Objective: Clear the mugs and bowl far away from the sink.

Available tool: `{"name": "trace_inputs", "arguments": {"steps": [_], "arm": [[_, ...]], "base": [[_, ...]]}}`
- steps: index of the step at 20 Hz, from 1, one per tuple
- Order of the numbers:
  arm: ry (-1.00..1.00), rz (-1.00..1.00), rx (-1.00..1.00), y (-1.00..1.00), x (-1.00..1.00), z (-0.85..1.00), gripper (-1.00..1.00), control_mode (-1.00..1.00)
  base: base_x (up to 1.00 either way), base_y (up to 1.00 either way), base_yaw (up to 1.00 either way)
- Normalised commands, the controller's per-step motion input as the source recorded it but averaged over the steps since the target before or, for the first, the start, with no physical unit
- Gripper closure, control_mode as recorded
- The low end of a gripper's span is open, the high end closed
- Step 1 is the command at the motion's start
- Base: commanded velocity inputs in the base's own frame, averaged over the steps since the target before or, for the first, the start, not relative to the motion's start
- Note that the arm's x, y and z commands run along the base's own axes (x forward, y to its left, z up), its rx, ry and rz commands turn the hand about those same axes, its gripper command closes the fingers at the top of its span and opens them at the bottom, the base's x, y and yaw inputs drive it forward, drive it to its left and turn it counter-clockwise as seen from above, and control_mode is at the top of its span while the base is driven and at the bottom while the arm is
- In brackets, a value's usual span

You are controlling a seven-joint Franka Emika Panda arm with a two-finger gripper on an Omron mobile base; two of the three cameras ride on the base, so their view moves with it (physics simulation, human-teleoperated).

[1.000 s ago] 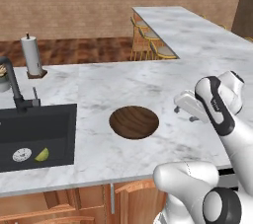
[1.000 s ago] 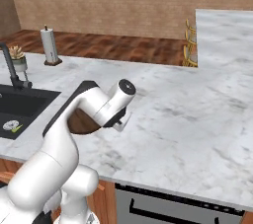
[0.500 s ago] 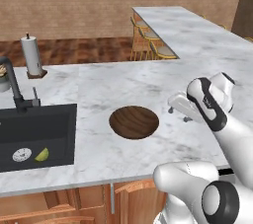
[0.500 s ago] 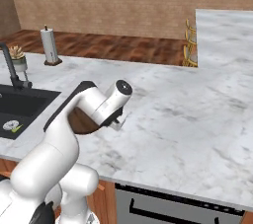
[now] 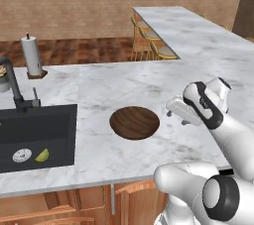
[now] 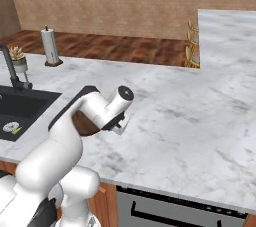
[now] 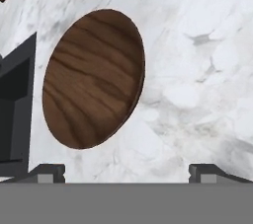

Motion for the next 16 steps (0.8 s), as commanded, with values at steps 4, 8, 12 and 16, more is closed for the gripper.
{"name": "trace_inputs", "arguments": {"steps": [4,8,12,16], "arm": [[-0.02,-0.05,0.0,0.04,0.1,-0.14,-1.0,-1.0],[-0.02,-0.11,0.0,0.05,0.11,-0.19,-1.0,-1.0],[0.0,-0.08,0.0,0.06,0.07,-0.18,-1.0,-1.0],[0.0,-0.07,0.0,0.07,0.04,-0.18,-1.0,-1.0]], "base": [[0.0,0.0,0.0],[0.0,0.0,0.0],[0.0,0.0,0.0],[0.0,0.0,0.0]]}}
